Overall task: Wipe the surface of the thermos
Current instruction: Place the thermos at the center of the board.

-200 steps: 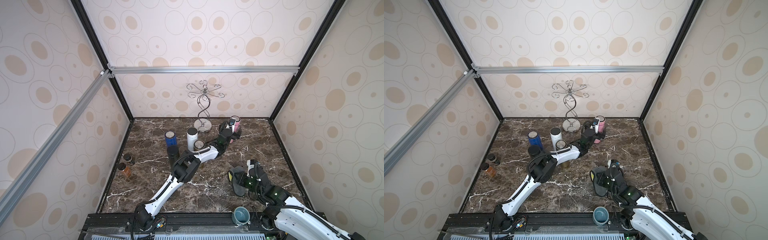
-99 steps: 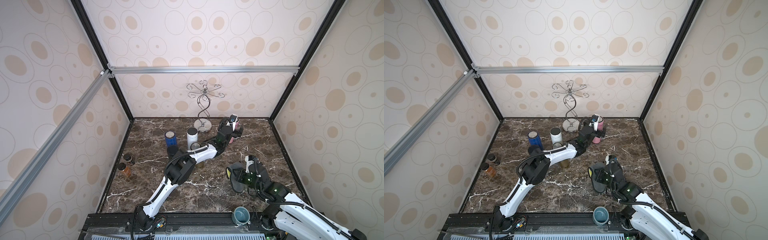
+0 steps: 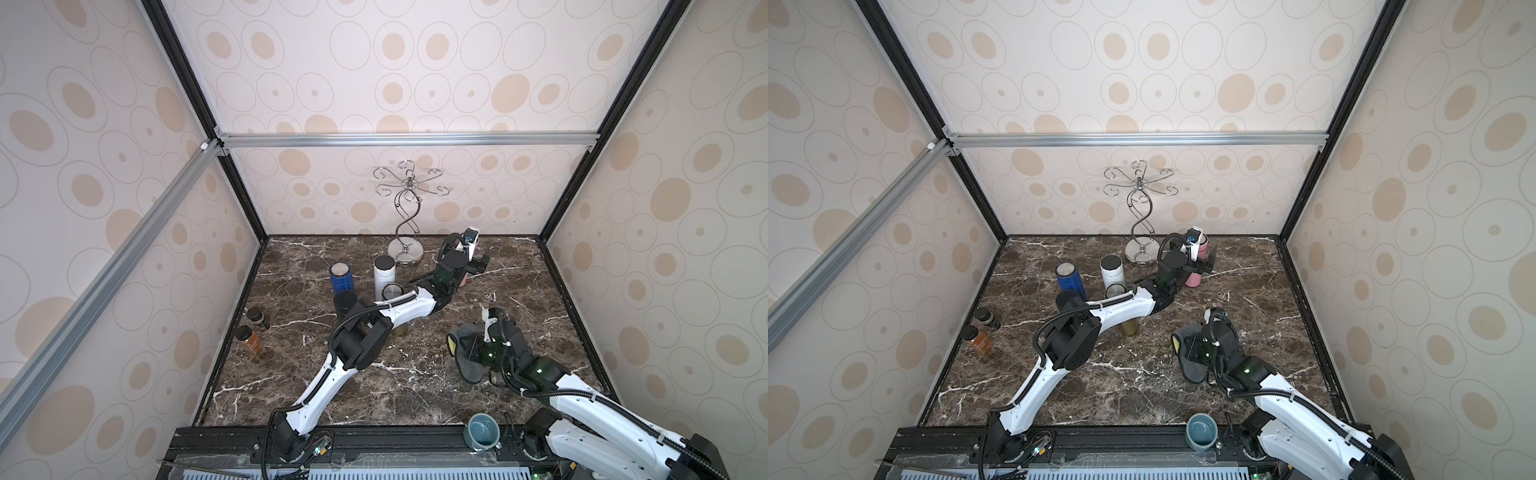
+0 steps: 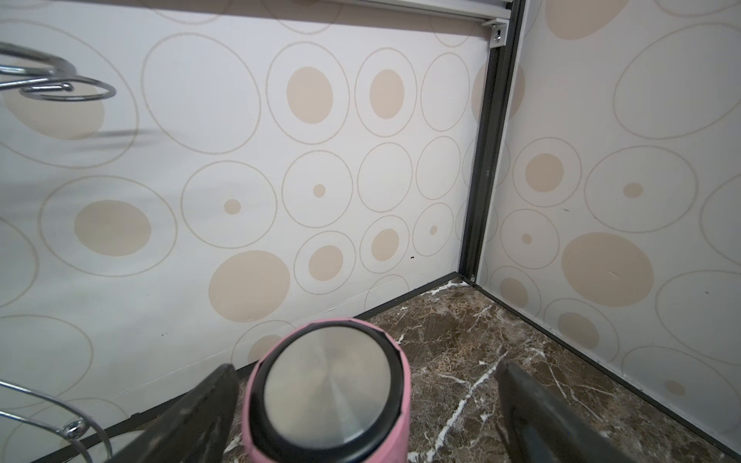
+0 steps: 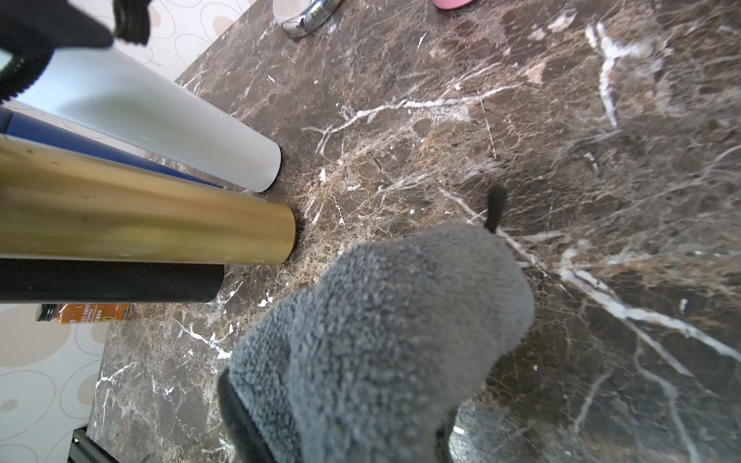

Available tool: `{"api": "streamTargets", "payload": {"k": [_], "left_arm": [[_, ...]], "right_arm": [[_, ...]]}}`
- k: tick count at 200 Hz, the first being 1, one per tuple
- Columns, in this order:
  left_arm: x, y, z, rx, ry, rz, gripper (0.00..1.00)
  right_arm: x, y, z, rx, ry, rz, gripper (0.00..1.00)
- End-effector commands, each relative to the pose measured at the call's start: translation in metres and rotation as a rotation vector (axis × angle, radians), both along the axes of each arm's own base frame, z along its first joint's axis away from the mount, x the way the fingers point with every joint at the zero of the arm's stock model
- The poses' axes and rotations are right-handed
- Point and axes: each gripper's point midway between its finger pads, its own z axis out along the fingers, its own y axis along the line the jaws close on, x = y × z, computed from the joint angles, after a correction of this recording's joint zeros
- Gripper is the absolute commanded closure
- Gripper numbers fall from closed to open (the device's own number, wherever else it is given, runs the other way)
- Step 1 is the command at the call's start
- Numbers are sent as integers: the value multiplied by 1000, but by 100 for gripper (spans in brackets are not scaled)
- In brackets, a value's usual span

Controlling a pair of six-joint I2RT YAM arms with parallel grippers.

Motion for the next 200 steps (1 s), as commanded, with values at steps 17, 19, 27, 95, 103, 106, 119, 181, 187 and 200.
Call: {"api": "streamTargets", "payload": {"k": [17,19,27,95,103,106,119,181,187,200], "left_arm": [[5,-18,13,12,-46,-38,0],[5,-19,13,15,-47,-39,0],[6,-20,17,13,-52,-43,0],[-2,-19,45,-17,-78,-65,0],[-2,-17,49,-20,-83,-62,0],[-2,-17,50,-22,-84,-60,0],[-3,-14,56,-23,-92,-52,0],[1,-2,64,-17,-113,12,0],[0,-2,64,-17,-114,13,0],[0,-1,68,-23,-118,21,0]], "right_arm": [[11,3,24,24,-56,-9,100],[11,3,24,24,-56,-9,100],[11,3,24,26,-57,-9,100],[13,2,35,38,-80,-13,100],[13,2,35,36,-78,-12,100],[13,2,36,37,-80,-14,100],[13,3,37,40,-83,-10,100],[15,4,42,43,-89,-10,100],[15,5,43,43,-88,-7,100],[16,6,45,47,-90,-5,100]]}}
